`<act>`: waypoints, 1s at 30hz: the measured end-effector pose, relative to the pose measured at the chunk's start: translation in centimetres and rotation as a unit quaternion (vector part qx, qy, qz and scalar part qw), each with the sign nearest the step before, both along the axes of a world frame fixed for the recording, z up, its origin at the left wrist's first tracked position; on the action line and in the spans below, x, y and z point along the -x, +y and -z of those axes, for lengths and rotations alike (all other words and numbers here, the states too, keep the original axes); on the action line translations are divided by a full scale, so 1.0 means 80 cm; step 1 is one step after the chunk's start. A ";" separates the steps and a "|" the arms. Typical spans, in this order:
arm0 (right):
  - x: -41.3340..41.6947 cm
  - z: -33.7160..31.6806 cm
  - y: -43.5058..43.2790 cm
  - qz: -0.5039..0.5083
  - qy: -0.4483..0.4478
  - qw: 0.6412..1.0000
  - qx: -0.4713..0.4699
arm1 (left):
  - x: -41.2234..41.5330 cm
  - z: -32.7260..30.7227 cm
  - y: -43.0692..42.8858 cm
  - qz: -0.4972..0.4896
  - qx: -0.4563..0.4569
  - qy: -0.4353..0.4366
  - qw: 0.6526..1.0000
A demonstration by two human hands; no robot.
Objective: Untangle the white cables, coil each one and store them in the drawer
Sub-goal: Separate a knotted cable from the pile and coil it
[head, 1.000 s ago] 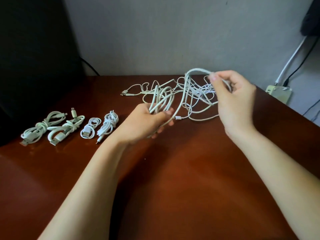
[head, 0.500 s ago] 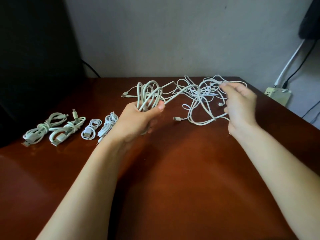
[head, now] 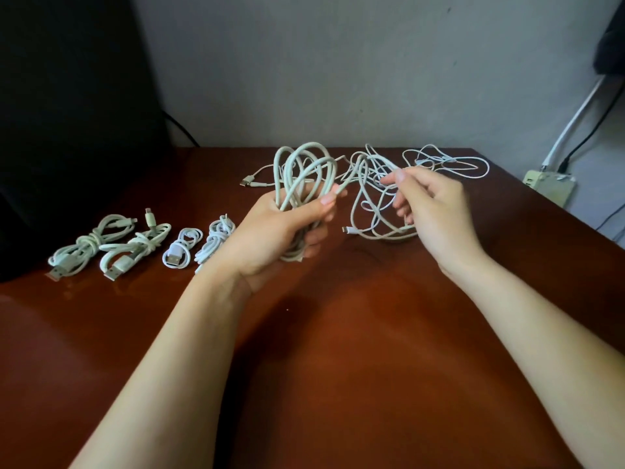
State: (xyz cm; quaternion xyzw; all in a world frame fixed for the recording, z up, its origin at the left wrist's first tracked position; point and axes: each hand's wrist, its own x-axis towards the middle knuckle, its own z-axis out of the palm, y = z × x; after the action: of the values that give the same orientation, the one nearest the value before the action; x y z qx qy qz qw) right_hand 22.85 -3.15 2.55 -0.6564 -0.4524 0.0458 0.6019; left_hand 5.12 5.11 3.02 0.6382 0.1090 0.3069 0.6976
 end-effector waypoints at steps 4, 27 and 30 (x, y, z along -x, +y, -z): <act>0.000 0.002 0.001 -0.105 0.058 0.993 -0.008 | 0.001 0.000 0.008 -0.007 0.048 -0.051 0.998; 0.010 0.004 -0.005 -0.026 -0.183 0.983 0.020 | 0.006 -0.005 0.012 -0.028 0.094 -0.108 0.989; 0.014 0.002 -0.006 -0.059 -0.161 0.984 0.053 | 0.004 -0.003 0.010 -0.019 0.079 -0.091 0.993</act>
State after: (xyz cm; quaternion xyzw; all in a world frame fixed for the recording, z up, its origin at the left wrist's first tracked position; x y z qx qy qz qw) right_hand 21.73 -3.63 2.37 -0.6585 -0.5786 -0.0009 0.4813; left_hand 4.81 5.93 3.27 0.5481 0.0811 0.3669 0.7472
